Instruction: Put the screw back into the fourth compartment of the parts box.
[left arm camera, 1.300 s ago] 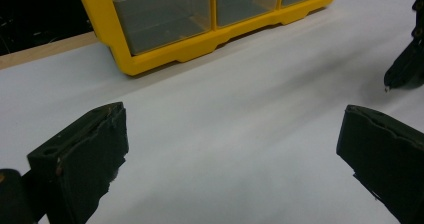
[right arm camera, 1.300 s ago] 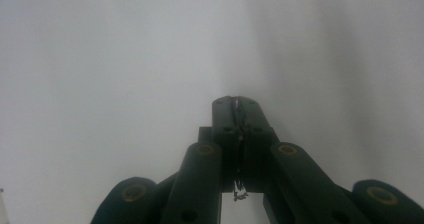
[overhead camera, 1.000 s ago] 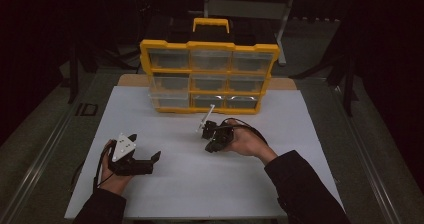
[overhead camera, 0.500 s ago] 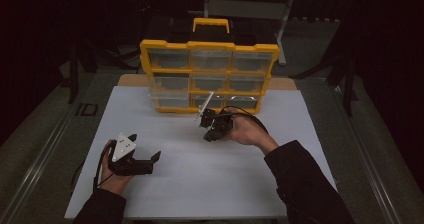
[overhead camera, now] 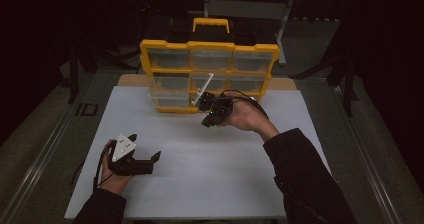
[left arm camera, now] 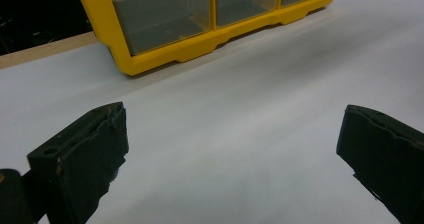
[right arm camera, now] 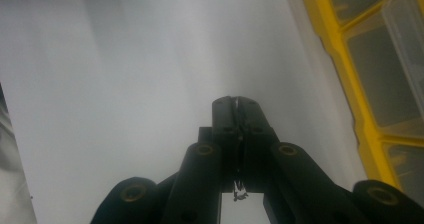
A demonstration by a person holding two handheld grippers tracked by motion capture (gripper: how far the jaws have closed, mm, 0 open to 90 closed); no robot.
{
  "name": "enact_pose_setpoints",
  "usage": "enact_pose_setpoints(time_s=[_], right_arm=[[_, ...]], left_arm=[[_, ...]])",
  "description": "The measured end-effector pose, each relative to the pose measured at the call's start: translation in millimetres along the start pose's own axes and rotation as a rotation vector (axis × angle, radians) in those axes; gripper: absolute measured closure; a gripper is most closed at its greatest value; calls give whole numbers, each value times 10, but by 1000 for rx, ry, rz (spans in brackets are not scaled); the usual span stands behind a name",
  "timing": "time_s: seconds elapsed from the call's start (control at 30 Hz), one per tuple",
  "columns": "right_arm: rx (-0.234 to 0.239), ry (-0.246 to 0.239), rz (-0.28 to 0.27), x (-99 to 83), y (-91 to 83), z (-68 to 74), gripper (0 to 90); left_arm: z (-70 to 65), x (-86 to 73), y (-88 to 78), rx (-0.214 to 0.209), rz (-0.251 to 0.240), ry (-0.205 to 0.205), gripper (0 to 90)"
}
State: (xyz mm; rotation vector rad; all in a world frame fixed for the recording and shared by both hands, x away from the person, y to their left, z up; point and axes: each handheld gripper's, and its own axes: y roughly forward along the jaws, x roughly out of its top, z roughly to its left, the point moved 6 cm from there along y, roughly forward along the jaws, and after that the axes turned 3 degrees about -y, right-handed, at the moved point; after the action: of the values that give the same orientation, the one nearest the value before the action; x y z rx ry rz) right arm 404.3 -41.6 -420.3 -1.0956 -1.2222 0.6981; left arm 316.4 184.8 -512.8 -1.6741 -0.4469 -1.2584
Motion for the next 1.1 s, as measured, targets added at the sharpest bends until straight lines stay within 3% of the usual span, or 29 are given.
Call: enact_pose_setpoints(time_s=[0.83, 1.1], right_arm=[[-46, 35, -54, 240, -315, -239, 878], [-62, 40, -49, 327, -375, -279, 878]], left_arm=[[6, 1, -3, 0, -1, 1, 8], [6, 2, -6, -1, -1, 0, 8]])
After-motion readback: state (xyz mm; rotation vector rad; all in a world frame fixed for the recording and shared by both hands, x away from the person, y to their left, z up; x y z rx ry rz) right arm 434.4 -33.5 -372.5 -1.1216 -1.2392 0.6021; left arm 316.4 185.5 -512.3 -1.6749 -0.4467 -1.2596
